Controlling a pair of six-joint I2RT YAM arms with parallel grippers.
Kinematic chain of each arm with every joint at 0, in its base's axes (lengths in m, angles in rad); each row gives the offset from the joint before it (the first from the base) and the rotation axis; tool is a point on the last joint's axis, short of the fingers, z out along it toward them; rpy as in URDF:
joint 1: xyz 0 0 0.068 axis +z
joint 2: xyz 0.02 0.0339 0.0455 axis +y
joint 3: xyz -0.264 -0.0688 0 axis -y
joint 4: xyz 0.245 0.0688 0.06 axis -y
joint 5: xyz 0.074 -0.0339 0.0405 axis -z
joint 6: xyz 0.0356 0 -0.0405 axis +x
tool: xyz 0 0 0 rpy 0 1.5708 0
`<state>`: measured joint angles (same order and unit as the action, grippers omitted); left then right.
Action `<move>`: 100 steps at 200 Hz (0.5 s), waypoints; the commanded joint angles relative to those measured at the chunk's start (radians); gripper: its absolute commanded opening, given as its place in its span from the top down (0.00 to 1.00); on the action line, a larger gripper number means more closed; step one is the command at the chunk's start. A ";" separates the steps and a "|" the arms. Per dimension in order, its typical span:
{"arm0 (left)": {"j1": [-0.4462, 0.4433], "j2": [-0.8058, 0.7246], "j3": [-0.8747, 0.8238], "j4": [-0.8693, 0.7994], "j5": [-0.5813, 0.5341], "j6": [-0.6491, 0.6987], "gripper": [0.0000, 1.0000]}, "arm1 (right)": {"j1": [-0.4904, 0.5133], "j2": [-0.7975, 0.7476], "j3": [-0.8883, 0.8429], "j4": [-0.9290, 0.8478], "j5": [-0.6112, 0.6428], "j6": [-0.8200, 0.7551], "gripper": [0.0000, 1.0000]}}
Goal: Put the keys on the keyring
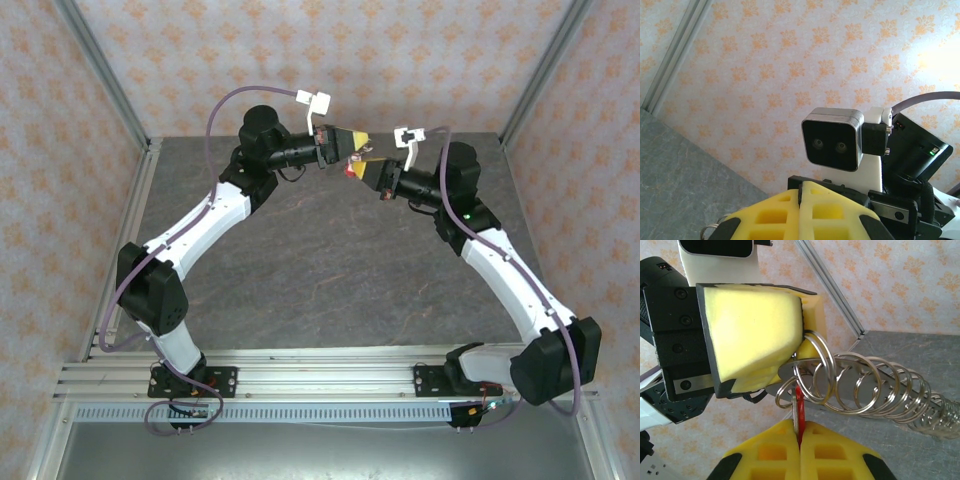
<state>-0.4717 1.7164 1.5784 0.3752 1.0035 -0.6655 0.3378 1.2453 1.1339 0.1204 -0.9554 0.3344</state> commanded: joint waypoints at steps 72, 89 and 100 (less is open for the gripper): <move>-0.016 -0.057 -0.020 0.119 -0.058 -0.005 1.00 | -0.073 -0.125 -0.060 -0.016 0.006 0.028 0.62; -0.016 -0.054 -0.021 0.130 -0.063 -0.013 1.00 | -0.094 -0.164 -0.082 -0.013 0.000 0.037 0.62; -0.016 -0.052 -0.021 0.136 -0.066 -0.017 1.00 | -0.106 -0.187 -0.094 -0.008 0.002 0.044 0.62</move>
<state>-0.4847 1.7081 1.5620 0.4255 0.9596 -0.6662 0.2523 1.1263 1.0580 0.0849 -0.9413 0.3588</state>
